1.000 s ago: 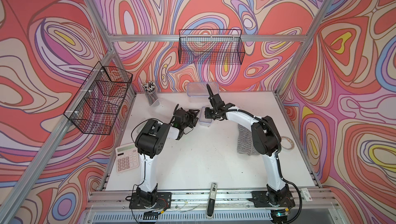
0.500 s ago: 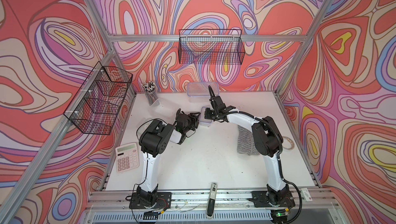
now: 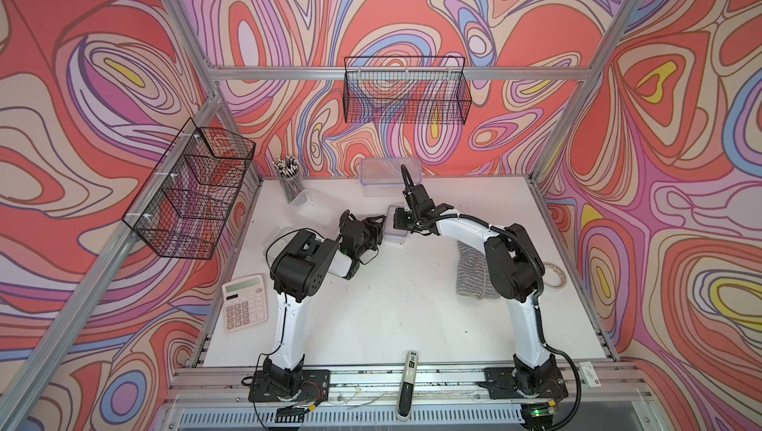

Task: Wipe the insides of the lunch boxes
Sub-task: Open the lid of the lunch box.

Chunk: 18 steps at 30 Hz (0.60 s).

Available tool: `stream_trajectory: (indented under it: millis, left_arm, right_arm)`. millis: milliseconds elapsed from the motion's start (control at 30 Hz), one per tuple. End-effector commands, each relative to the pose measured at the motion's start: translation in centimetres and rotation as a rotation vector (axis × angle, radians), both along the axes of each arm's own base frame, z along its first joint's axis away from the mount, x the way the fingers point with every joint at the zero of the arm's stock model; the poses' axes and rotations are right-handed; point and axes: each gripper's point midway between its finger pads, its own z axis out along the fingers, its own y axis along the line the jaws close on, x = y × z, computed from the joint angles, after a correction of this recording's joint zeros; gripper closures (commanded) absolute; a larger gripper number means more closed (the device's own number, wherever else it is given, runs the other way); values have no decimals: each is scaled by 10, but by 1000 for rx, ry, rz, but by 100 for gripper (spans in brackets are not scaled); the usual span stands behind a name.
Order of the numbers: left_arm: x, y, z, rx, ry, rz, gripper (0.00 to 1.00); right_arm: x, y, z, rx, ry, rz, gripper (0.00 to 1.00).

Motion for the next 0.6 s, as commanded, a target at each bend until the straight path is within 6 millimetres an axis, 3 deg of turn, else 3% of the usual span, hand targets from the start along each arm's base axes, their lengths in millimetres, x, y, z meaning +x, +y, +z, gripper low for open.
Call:
stream_trajectory:
  millis: [0,567]
  left_arm:
    - [1,-15,18,-44,-71,-34,56]
    - [-1,-27,28,-10,-96,-61,69]
  right_arm:
    - [-58,-28,-96,-171,300,2,100]
    - [-61,-27,-108,-176,327,7,100]
